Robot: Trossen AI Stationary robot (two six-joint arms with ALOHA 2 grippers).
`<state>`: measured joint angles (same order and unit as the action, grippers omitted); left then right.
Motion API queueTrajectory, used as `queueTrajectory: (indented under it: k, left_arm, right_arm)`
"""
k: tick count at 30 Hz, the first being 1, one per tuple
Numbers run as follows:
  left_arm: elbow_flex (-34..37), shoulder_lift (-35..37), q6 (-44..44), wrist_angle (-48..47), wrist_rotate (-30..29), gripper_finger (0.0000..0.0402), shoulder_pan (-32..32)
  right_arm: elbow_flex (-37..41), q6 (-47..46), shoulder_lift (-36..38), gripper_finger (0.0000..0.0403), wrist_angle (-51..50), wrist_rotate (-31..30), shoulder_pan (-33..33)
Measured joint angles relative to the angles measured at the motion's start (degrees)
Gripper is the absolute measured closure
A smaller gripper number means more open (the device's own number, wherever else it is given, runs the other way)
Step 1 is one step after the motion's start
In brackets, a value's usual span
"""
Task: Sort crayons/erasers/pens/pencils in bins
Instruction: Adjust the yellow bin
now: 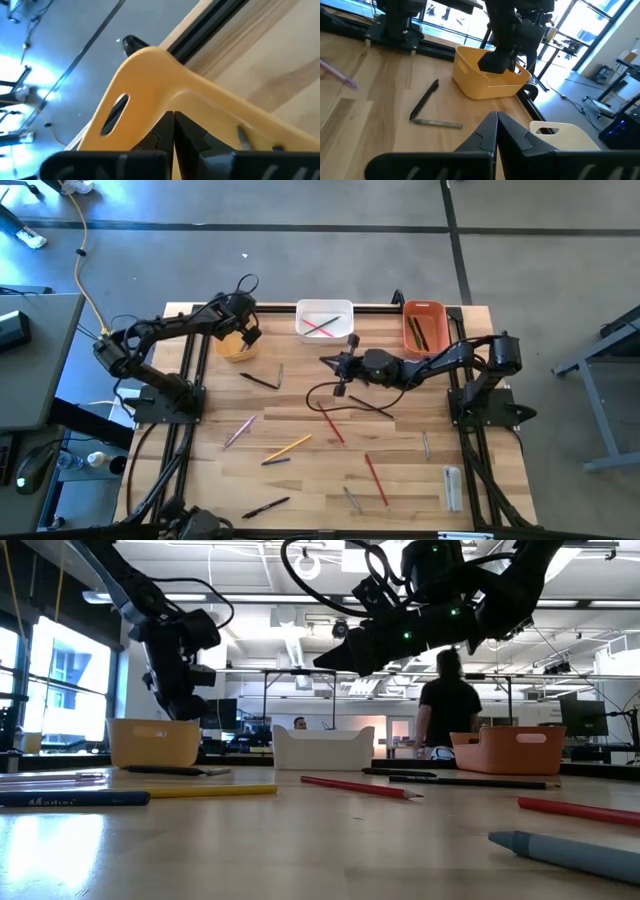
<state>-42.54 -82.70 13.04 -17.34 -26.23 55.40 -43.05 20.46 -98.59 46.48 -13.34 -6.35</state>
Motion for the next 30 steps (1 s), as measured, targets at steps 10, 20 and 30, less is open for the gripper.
queueTrajectory:
  k: [10, 20, 30]
  left_arm:
    - [-0.02, -7.27, 2.90, 7.45, 4.34, 0.0402, 3.18]
    - [-0.02, -7.67, 4.55, 15.27, 8.11, 0.0401, -1.38]
    - [-0.02, -7.17, 6.73, 19.97, 10.63, 0.0402, -3.34]
  right_arm:
    - [0.00, -0.47, 0.00, 0.0403, 0.08, 0.00, 0.02]
    - [0.00, -0.47, 0.00, 0.0403, 0.08, 0.00, 0.02]
    - [0.00, -0.49, 0.00, 0.0403, 0.08, 0.00, 0.02]
